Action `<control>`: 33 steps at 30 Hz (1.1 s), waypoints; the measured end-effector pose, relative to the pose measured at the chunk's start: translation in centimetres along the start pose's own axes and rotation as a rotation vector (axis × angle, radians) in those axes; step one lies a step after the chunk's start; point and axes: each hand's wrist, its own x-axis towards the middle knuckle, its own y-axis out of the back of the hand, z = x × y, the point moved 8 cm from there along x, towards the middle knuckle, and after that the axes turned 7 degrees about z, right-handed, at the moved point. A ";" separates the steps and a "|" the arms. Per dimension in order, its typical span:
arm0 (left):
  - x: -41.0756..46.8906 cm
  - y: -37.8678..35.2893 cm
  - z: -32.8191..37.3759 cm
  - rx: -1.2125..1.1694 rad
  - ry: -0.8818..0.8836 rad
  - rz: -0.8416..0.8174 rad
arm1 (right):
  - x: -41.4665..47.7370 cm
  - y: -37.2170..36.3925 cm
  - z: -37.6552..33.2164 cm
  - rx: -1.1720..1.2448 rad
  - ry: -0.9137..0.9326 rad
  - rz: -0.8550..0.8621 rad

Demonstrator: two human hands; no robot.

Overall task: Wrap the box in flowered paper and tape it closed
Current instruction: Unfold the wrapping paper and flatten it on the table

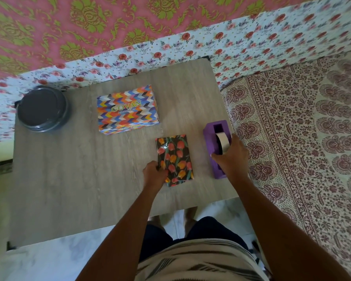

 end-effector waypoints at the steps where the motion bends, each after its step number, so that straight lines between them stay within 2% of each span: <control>1: 0.1 0.3 -0.2 -0.001 -0.002 0.001 | -0.1 0.1 -0.3 -0.051 0.017 0.021; 6: 0.5 3.0 -1.8 0.000 -0.024 0.032 | -1.1 0.8 -3.4 -0.203 0.145 0.168; 9: 0.9 4.7 -3.2 0.001 -0.043 0.030 | -2.1 0.5 -5.5 -0.186 0.174 0.190; 14: 2.0 8.1 -5.4 0.027 -0.143 0.014 | -4.7 -3.1 -9.2 -0.065 0.227 0.120; 23: 5.2 13.1 -9.0 -0.023 -0.329 0.002 | -11.0 -14.6 -15.2 0.043 0.305 -0.063; 29: 9.4 14.1 -10.3 -0.007 -0.557 0.086 | -11.7 -21.1 -16.9 -0.001 0.387 -0.075; 33: 11.8 13.8 -10.1 0.036 -0.758 0.149 | -11.0 -23.8 -17.1 -0.057 0.496 0.096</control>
